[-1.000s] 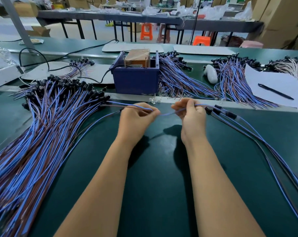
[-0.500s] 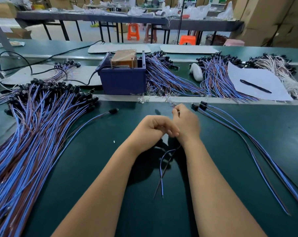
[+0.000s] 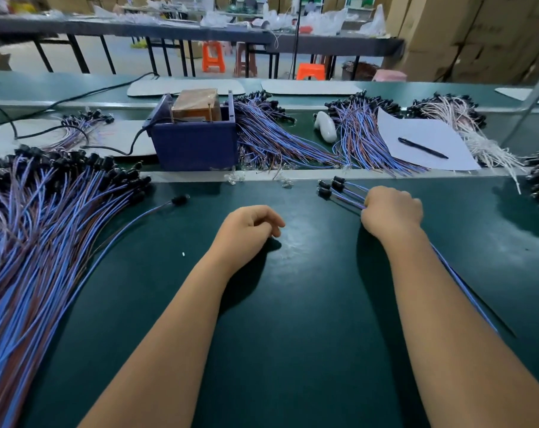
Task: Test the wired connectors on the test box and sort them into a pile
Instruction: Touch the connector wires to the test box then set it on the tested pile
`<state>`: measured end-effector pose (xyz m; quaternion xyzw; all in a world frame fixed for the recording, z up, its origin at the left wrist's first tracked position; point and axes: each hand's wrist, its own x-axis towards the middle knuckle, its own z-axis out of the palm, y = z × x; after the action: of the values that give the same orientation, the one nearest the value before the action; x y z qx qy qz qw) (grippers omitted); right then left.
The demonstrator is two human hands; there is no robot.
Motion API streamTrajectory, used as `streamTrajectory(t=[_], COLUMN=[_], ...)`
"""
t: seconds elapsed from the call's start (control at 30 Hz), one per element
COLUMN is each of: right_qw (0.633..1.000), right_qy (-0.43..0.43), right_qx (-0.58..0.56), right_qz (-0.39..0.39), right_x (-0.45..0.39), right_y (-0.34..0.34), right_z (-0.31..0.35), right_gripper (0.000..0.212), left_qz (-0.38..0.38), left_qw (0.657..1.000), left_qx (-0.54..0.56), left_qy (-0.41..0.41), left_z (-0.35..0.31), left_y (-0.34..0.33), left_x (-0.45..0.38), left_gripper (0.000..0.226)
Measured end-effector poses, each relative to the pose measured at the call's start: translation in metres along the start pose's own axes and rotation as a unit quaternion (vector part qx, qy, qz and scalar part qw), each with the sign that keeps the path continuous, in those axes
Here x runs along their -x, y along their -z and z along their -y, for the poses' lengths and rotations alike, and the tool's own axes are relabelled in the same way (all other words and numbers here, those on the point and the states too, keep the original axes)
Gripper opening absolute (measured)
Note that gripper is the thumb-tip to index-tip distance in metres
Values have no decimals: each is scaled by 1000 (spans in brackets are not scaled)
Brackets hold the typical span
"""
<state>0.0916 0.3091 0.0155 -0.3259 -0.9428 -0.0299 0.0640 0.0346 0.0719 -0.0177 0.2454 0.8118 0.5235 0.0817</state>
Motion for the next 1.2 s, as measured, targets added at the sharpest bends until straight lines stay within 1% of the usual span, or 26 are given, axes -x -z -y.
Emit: streamTrajectory(t=[0.1, 0.17, 0.2, 0.23, 0.27, 0.33, 0.37, 0.4, 0.43, 0.5, 0.57, 0.63, 0.7, 0.8, 0.87, 0.9, 0.97, 1.03, 1.07, 1.13, 1.2], right_qw=[999, 992, 984, 967, 938, 852, 825, 825, 838, 864, 859, 848, 845, 855, 864, 866, 858, 840, 827, 791, 741], right_qy=[-9, 19, 43, 71, 95, 111, 104, 99, 95, 79, 91, 113, 132, 151, 174, 187, 212, 230, 234, 220, 176], right_qx=[-23, -102, -160, -238, -333, -510, -551, -552, -532, -494, -502, -515, -515, -495, -473, -464, -467, -491, -511, -569, -639], right_qz=[-46, -71, -71, -56, -26, 53, 73, 78, 73, 55, 53, 55, 56, 38, 16, 6, -4, 2, 13, 52, 110], right_x=[8, 14, 17, 21, 28, 43, 48, 51, 50, 46, 42, 43, 45, 48, 51, 53, 59, 66, 70, 75, 74], right_y=[3, 4, 5, 4, 4, 2, -2, -7, -12, -19, -24, -25, -26, -26, -27, -27, -27, -26, -25, -23, -19], right_z=[18, 43, 59, 76, 93, 125, 138, 147, 151, 154, 153, 151, 151, 153, 154, 155, 159, 164, 167, 173, 175], right_gripper=[34, 36, 35, 33, 29, 19, 15, 13, 12, 11, 12, 11, 12, 13, 14, 15, 14, 14, 15, 17, 19], left_qz=[5, 3, -3, -18, -44, -130, -175, -210, -230, -240, -253, -277, -302, -316, -294, -284, -275, -267, -273, -320, -366], left_qw=[1000, 1000, 999, 999, 998, 991, 984, 977, 972, 970, 964, 949, 925, 892, 879, 878, 879, 884, 889, 909, 923], left_qx=[14, 29, 38, 43, 44, 42, 42, 36, 25, -15, -75, -153, -223, -284, -309, -313, -314, -320, -316, -249, -118], left_qy=[2, -2, -7, -12, -13, 3, 15, 27, 34, 30, 18, 18, 52, 157, 214, 226, 229, 211, 188, 93, -30], left_z=[-2, -3, -4, -5, -4, -2, -1, 0, 0, -2, -4, -5, -3, 11, 22, 25, 29, 33, 34, 31, 18], left_y=[-3, -2, -3, -3, -3, -1, 1, 3, 4, 7, 11, 21, 37, 66, 80, 83, 84, 82, 80, 75, 68], left_x=[2, 3, 3, 3, 3, 1, 1, 1, 1, 1, 1, -1, -3, -1, 3, 4, 4, 2, 1, -2, -2], left_gripper=[41, 42, 42, 42, 41, 34, 31, 29, 26, 20, 19, 26, 39, 49, 46, 44, 40, 36, 35, 30, 26])
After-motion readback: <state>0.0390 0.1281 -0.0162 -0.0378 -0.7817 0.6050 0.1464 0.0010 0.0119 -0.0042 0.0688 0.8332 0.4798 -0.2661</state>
